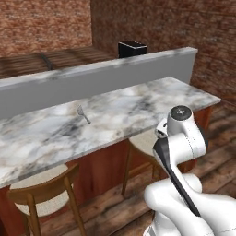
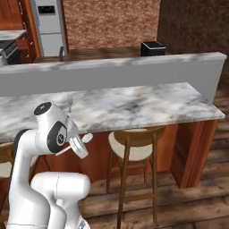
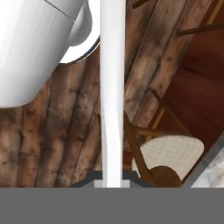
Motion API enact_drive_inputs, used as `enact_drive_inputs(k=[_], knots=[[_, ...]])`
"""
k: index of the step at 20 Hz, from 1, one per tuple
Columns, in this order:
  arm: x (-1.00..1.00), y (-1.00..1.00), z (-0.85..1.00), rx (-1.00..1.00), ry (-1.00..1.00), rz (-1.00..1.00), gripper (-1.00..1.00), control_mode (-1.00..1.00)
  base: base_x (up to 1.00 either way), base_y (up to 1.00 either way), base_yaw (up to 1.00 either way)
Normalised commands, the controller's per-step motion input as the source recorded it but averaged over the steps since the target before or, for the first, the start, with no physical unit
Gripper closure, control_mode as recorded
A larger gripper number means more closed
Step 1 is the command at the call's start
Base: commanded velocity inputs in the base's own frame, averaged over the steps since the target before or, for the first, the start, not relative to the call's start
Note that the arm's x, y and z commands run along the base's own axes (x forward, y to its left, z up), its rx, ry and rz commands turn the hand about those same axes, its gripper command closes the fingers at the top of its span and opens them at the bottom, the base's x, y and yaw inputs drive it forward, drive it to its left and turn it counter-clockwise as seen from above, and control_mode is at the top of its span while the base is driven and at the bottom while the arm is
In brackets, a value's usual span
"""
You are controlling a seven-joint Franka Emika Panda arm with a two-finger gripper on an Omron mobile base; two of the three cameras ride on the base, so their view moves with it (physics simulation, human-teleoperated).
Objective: Organize the utensils by type. Pick up the wooden spoons from the counter and place them in the open cabinet. Then pick up the metallic utensils from the counter and place them in the open drawer.
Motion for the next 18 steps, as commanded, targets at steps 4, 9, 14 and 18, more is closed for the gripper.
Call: enact_drive_inputs(k=[4, 9, 14, 18], knots=[[0.0, 0.0, 0.0, 0.0, 0.0, 0.0, 1.0, 1.0, 0.36, -0.6, -0.03], [0.0, 0.0, 0.0, 0.0, 0.0, 0.0, 1.0, 1.0, 0.48, -0.99, 0.0], [0.0, 0.0, 0.0, 0.0, 0.0, 0.0, 1.0, 1.0, 0.44, -1.0, 0.0], [0.0, 0.0, 0.0, 0.0, 0.0, 0.0, 1.0, 1.0, 0.38, -1.0, 0.0]])
